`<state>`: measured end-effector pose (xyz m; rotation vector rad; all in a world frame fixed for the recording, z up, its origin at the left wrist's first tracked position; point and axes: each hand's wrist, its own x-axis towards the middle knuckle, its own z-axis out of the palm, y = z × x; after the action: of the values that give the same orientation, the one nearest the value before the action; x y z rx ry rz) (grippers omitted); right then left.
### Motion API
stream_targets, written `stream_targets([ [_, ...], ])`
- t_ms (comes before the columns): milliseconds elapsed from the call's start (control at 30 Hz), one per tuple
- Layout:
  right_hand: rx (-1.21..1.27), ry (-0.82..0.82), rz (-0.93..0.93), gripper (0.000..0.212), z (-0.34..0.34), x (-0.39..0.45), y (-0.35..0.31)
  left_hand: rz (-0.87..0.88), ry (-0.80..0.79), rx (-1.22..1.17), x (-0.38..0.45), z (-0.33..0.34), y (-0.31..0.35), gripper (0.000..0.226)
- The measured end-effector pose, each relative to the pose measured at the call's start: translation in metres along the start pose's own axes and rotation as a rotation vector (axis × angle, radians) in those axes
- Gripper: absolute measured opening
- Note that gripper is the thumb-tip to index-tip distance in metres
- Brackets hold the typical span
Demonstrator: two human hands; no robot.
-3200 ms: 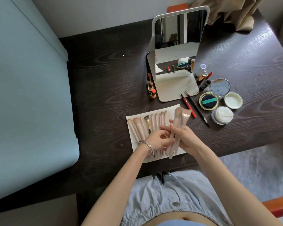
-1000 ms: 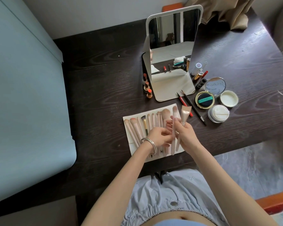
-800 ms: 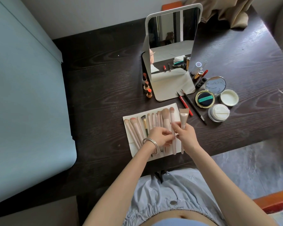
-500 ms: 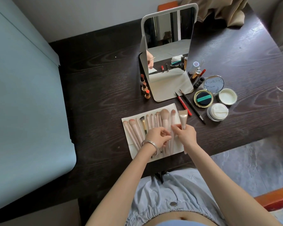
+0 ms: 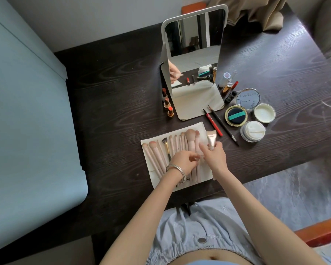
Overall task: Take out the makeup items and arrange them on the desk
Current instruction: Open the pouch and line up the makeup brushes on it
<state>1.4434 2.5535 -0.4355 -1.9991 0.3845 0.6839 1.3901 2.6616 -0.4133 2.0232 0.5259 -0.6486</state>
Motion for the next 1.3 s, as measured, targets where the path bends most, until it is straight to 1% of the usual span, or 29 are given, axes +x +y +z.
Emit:
stream_targets([
  [100, 0.078, -0.018, 0.004, 0.024, -0.004, 0.003, 0.005, -0.003, 0.005, 0.001, 0.0, 0.002, 0.0, 0.029],
  [200, -0.008, -0.014, -0.115, 0.014, -0.006, 0.0, 0.011, 0.003, 0.013, 0.017, 0.001, 0.002, 0.0, 0.03],
  [267, -0.09, 0.016, -0.198, 0.024, -0.006, 0.001, 0.015, 0.01, 0.013, 0.027, 0.002, 0.002, 0.0, 0.029],
  [300, -0.123, 0.046, -0.207, 0.027, -0.006, 0.001, 0.015, 0.011, 0.013, 0.031, 0.002, 0.002, 0.001, 0.029],
  [400, -0.134, 0.159, -0.191, 0.027, -0.003, 0.003, 0.01, 0.016, 0.017, 0.039, 0.002, 0.002, 0.002, 0.029],
  [467, -0.126, 0.199, -0.174, 0.022, 0.0, 0.005, 0.007, 0.012, 0.018, 0.04, 0.002, 0.003, 0.002, 0.029],
  [600, -0.146, 0.194, -0.163, 0.021, 0.004, 0.008, 0.003, 0.005, 0.011, 0.042, 0.004, 0.002, 0.001, 0.029],
  [833, -0.263, 0.17, -0.143, 0.024, 0.004, 0.005, 0.008, 0.0, 0.01, 0.054, 0.004, 0.003, 0.001, 0.029],
  [1033, -0.286, 0.162, -0.14, 0.025, 0.0, 0.007, 0.007, -0.009, 0.007, 0.038, 0.005, 0.003, 0.0, 0.03],
  [1300, -0.293, 0.102, -0.098, 0.025, -0.003, 0.005, 0.004, -0.004, 0.015, 0.038, 0.005, 0.004, 0.0, 0.03],
])
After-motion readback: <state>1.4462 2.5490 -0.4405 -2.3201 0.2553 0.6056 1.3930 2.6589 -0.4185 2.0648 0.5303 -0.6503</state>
